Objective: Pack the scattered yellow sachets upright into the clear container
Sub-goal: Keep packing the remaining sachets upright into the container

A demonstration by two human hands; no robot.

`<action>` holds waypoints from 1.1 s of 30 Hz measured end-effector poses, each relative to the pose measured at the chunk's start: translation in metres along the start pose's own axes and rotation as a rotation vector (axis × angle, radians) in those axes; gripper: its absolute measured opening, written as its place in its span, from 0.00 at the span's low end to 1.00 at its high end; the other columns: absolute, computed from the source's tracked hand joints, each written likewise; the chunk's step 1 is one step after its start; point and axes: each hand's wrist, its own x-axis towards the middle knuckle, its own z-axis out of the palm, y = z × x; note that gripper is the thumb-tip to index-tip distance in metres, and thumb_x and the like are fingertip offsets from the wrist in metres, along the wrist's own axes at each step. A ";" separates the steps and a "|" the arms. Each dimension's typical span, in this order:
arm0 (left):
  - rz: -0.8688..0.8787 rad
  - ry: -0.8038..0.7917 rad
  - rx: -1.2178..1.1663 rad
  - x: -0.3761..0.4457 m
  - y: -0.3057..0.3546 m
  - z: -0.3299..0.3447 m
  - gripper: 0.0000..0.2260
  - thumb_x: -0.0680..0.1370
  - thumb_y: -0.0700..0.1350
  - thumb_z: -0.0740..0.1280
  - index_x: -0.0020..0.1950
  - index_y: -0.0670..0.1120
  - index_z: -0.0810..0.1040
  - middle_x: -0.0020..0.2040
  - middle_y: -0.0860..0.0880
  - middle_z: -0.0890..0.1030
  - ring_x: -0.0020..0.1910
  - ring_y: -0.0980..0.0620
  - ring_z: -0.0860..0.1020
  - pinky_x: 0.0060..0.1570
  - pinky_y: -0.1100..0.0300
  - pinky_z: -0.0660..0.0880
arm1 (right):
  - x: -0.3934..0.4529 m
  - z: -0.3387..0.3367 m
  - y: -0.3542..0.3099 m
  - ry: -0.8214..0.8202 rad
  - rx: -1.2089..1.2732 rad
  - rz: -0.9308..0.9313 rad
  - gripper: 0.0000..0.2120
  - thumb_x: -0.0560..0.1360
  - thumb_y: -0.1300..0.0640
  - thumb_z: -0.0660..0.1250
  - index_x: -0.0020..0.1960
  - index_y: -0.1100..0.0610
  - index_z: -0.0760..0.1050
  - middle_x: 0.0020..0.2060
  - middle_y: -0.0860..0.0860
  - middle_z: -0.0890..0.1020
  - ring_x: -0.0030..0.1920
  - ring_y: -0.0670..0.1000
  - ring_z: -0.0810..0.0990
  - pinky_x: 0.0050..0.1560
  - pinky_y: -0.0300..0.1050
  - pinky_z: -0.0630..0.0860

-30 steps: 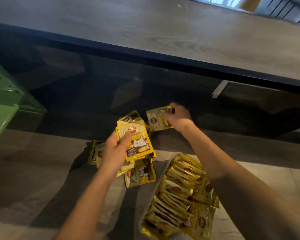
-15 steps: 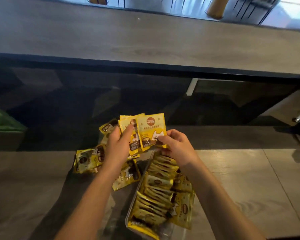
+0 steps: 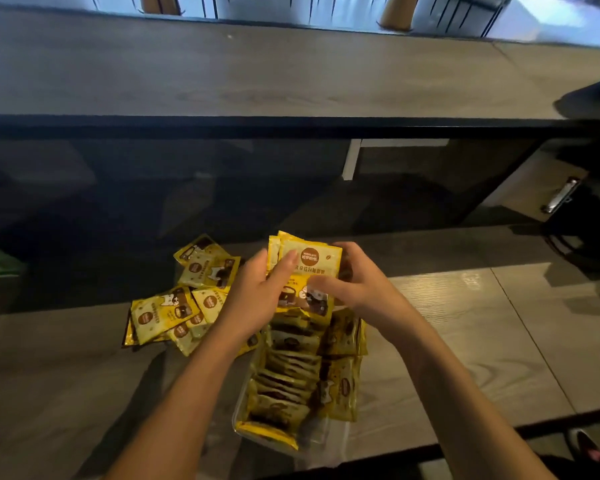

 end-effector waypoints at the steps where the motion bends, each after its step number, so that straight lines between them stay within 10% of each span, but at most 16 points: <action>1: 0.007 -0.044 0.025 -0.002 0.001 0.002 0.11 0.81 0.60 0.62 0.54 0.58 0.80 0.49 0.61 0.85 0.48 0.63 0.83 0.49 0.58 0.78 | -0.006 -0.003 0.000 0.017 0.034 -0.013 0.24 0.73 0.48 0.73 0.64 0.45 0.67 0.52 0.42 0.80 0.49 0.42 0.83 0.43 0.37 0.80; 11: -0.072 -0.122 -0.047 -0.011 0.000 0.025 0.12 0.80 0.59 0.63 0.54 0.55 0.82 0.48 0.54 0.87 0.48 0.55 0.85 0.50 0.53 0.79 | -0.037 -0.015 0.011 0.155 0.153 -0.131 0.09 0.77 0.52 0.69 0.57 0.44 0.78 0.47 0.45 0.85 0.47 0.45 0.85 0.41 0.41 0.82; 17: -0.135 0.080 -0.209 -0.013 -0.006 0.018 0.09 0.82 0.53 0.64 0.54 0.51 0.82 0.47 0.50 0.87 0.46 0.51 0.86 0.48 0.51 0.81 | -0.055 -0.015 0.035 0.587 0.271 -0.134 0.07 0.78 0.55 0.67 0.54 0.45 0.77 0.41 0.47 0.82 0.37 0.43 0.83 0.27 0.36 0.75; 23: -0.128 0.124 -0.189 -0.018 -0.012 0.013 0.10 0.81 0.54 0.64 0.53 0.50 0.82 0.43 0.52 0.87 0.42 0.54 0.86 0.33 0.64 0.79 | -0.062 -0.002 0.061 0.650 -0.116 -0.144 0.19 0.78 0.64 0.65 0.65 0.47 0.74 0.49 0.39 0.77 0.48 0.43 0.82 0.40 0.41 0.83; 27: -0.143 0.097 -0.170 -0.024 -0.017 0.017 0.10 0.82 0.55 0.64 0.53 0.52 0.82 0.44 0.52 0.87 0.43 0.53 0.86 0.41 0.57 0.81 | -0.061 0.016 0.068 0.593 -0.565 -0.188 0.08 0.77 0.58 0.68 0.56 0.52 0.76 0.40 0.44 0.81 0.36 0.43 0.78 0.34 0.32 0.71; 33: -0.138 0.105 -0.150 -0.027 -0.023 0.013 0.10 0.81 0.55 0.64 0.54 0.52 0.82 0.45 0.51 0.87 0.44 0.52 0.86 0.46 0.51 0.82 | -0.050 0.030 0.077 0.459 -1.157 -0.233 0.20 0.72 0.45 0.69 0.60 0.55 0.76 0.48 0.50 0.84 0.54 0.56 0.78 0.49 0.51 0.73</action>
